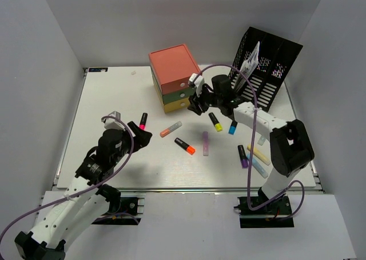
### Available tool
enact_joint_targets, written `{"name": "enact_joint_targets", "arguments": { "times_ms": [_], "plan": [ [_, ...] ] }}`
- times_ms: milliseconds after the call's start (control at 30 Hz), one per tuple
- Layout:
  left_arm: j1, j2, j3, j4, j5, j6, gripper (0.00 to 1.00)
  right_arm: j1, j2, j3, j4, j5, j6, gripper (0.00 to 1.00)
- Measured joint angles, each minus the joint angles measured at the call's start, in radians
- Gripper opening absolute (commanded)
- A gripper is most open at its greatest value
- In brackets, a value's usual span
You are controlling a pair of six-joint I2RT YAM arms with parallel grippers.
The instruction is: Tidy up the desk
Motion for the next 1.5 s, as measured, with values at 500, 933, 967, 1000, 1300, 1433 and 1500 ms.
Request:
{"name": "enact_joint_targets", "arguments": {
  "times_ms": [500,933,967,1000,1300,1433,1500],
  "plan": [
    [0.000,-0.015,0.000,-0.008,-0.011,0.001,0.83,0.000,0.150,-0.051,0.309,0.162,0.846,0.56],
    [0.000,0.007,-0.004,0.000,-0.031,-0.006,0.82,-0.005,0.277,0.031,0.386,0.207,1.088,0.47],
    [0.000,0.008,-0.004,0.002,-0.031,-0.009,0.82,-0.005,0.278,0.031,0.392,0.207,1.098,0.46],
    [0.000,0.008,-0.004,0.004,-0.031,-0.011,0.82,-0.005,0.278,0.031,0.399,0.208,1.110,0.46],
    [0.000,0.007,-0.004,0.007,-0.031,-0.028,0.81,-0.005,0.278,0.034,0.420,0.271,1.170,0.38],
    [-0.002,0.009,-0.004,0.013,-0.031,-0.034,0.81,-0.005,0.281,0.053,0.422,0.301,1.178,0.37],
    [-0.002,0.014,-0.004,0.018,-0.031,-0.035,0.81,-0.005,0.281,0.061,0.423,0.306,1.183,0.40]
  ]
}}
